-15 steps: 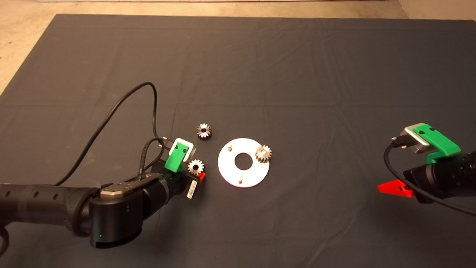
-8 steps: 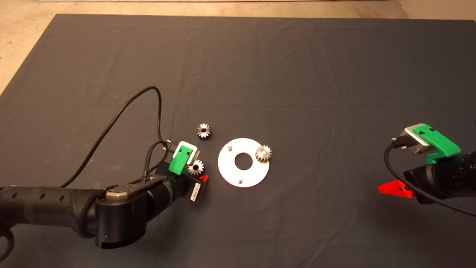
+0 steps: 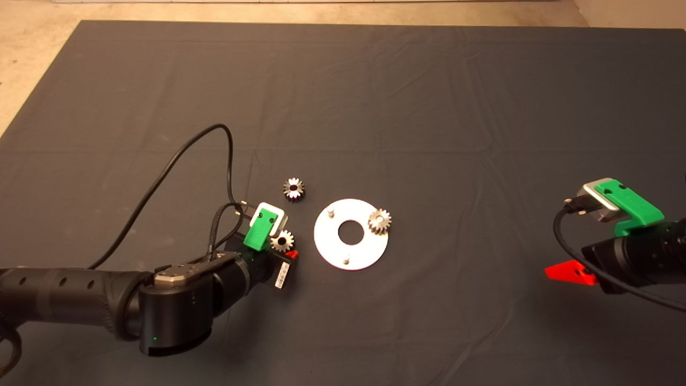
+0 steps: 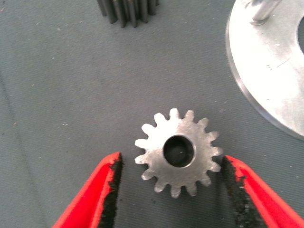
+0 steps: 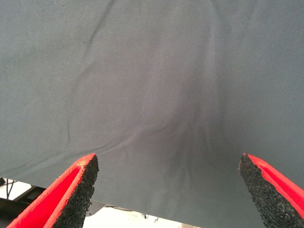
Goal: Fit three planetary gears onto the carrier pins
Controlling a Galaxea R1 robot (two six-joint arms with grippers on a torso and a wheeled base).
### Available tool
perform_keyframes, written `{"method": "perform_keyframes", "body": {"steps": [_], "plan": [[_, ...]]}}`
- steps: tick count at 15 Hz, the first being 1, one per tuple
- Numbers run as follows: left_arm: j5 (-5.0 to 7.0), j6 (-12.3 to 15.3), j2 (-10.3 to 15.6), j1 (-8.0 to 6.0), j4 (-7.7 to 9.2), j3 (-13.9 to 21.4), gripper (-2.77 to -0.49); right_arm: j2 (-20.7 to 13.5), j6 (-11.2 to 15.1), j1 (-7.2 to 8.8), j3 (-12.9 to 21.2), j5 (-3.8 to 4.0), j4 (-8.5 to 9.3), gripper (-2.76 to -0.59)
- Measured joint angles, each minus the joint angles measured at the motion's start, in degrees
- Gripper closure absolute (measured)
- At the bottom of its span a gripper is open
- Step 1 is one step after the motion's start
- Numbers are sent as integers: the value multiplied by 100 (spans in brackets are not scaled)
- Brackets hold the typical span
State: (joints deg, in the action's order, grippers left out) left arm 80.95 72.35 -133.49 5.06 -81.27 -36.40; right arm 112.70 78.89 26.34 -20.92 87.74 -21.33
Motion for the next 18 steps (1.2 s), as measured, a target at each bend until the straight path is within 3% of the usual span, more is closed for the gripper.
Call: {"method": "perform_keyframes", "body": {"steps": [9, 18], "plan": [[-99, 0, -46, 0, -26, -76, -104, 0, 0, 0, 0, 0, 1, -220], [-99, -2, -46, 0, -26, -76, -92, 0, 0, 0, 0, -2, 1, -220]]}}
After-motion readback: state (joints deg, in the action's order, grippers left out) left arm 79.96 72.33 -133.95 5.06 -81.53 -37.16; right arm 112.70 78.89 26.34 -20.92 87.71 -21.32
